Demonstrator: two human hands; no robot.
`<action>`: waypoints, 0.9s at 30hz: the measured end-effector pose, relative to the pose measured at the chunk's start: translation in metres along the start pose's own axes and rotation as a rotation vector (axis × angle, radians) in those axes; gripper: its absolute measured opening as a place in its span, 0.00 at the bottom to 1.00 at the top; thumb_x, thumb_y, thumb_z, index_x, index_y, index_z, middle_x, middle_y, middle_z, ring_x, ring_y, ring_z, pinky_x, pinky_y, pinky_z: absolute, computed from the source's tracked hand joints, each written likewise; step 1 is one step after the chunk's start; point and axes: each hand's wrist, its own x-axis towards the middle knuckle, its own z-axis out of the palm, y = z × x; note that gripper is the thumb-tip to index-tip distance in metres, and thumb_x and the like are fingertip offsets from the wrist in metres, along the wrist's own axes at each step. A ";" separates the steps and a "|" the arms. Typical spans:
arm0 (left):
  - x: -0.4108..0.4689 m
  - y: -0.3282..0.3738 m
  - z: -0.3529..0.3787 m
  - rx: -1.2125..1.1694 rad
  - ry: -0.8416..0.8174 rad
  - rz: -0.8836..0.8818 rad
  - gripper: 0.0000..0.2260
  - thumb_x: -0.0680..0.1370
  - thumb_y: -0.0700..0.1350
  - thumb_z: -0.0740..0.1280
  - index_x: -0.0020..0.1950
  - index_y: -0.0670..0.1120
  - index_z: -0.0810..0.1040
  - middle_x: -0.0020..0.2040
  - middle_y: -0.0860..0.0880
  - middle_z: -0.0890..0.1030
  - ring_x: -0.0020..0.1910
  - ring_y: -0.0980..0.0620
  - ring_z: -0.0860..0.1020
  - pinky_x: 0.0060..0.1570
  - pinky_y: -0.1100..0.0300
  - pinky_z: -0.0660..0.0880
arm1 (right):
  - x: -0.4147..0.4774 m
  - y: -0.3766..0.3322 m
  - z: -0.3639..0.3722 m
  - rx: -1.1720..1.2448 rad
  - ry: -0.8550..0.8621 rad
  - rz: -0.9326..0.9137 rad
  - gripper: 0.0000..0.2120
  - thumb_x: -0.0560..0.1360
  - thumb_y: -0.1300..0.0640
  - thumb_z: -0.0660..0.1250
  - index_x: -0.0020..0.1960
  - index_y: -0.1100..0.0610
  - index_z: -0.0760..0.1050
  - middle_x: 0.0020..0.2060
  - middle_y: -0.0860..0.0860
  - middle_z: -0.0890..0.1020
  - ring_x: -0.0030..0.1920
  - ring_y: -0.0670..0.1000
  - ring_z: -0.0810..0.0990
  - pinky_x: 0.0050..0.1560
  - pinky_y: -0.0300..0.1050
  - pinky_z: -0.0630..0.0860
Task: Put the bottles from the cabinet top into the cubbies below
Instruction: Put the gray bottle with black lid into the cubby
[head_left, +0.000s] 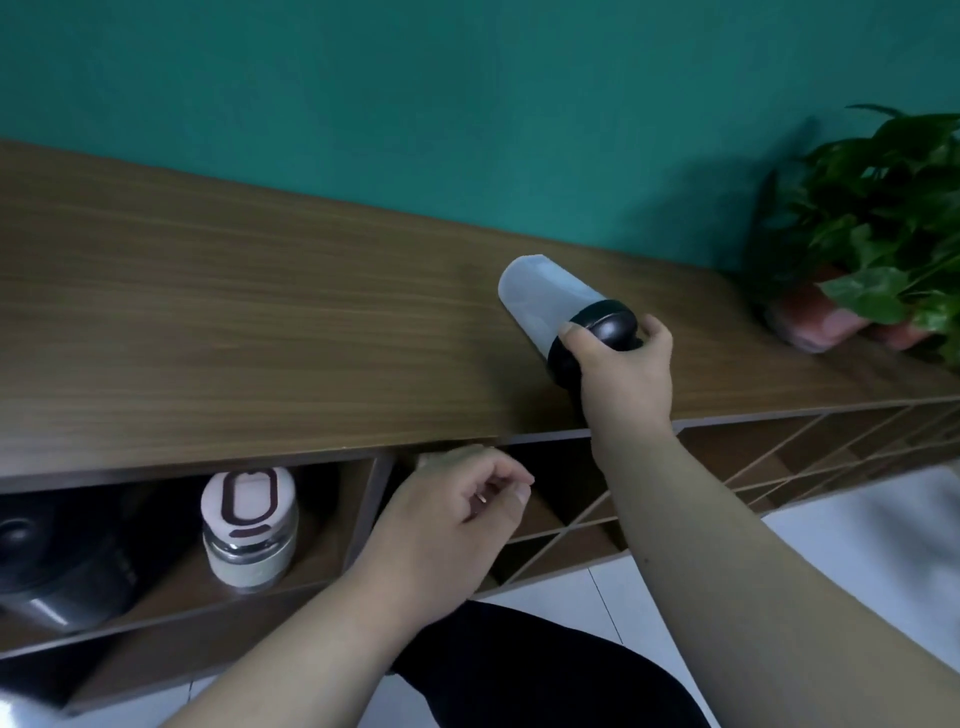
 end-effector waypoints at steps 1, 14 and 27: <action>-0.001 -0.004 0.003 0.009 -0.017 -0.015 0.12 0.81 0.45 0.70 0.44 0.63 0.81 0.45 0.67 0.82 0.46 0.63 0.79 0.44 0.74 0.72 | -0.005 0.002 -0.009 0.011 -0.026 -0.009 0.44 0.68 0.48 0.77 0.78 0.45 0.58 0.64 0.45 0.72 0.60 0.50 0.73 0.63 0.52 0.73; -0.019 -0.057 0.075 -0.101 -0.237 -0.361 0.27 0.72 0.50 0.75 0.67 0.64 0.68 0.63 0.59 0.78 0.61 0.64 0.78 0.53 0.71 0.76 | -0.026 0.086 -0.172 -0.201 -0.501 -0.387 0.39 0.57 0.48 0.77 0.67 0.41 0.72 0.64 0.45 0.78 0.63 0.46 0.78 0.57 0.39 0.77; 0.044 -0.153 0.154 0.169 0.007 -0.443 0.36 0.62 0.53 0.83 0.67 0.53 0.75 0.60 0.55 0.85 0.60 0.56 0.83 0.59 0.45 0.82 | 0.064 0.151 -0.093 -0.715 -0.936 -0.462 0.45 0.67 0.48 0.75 0.78 0.40 0.56 0.77 0.37 0.55 0.74 0.42 0.64 0.66 0.35 0.68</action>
